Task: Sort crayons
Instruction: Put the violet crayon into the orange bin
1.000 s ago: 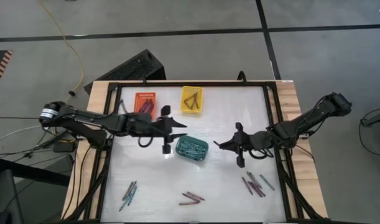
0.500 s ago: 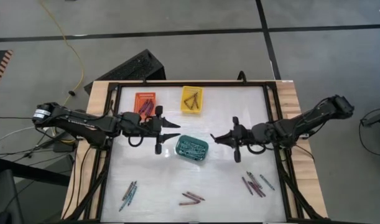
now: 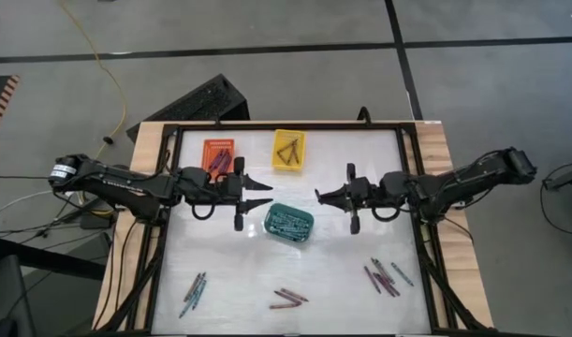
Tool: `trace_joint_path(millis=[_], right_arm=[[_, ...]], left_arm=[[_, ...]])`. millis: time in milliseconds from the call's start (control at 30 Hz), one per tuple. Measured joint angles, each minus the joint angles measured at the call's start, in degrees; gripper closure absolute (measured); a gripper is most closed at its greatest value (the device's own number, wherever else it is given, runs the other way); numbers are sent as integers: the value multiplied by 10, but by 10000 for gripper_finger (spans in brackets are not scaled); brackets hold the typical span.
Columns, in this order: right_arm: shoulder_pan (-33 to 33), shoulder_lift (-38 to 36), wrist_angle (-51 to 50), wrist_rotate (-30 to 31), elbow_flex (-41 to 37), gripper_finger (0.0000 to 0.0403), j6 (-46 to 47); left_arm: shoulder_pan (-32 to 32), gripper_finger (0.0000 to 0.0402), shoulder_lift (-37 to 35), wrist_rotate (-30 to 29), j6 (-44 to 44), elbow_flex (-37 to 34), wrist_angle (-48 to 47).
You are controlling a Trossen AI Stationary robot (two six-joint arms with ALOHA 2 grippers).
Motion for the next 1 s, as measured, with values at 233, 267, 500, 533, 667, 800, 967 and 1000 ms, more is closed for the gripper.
trace_joint_path(millis=[233,267,500,533,667,800,967,1000], right_arm=[[-35,25,48,-53,0,403,-10],[-42,35,63,-65,0,403,-11],[-70,106,101,-107,28,403,-15],[-71,115,97,-107,36,403,-19],[-80,147,63,-123,85,403,-40],[-88,181,46,-138,134,403,-58],[-88,221,16,-138,181,403,-82],[-88,228,13,-139,187,403,-85]], left_arm=[[18,276,0,-11,-3,0,-2],[22,276,0,-10,-3,0,0],[66,276,0,32,-13,0,4],[71,276,0,34,-19,0,5],[85,276,0,51,-41,0,4],[86,276,0,65,-43,0,-4],[89,276,-6,64,-30,0,-33],[90,276,-8,63,-25,0,-33]])
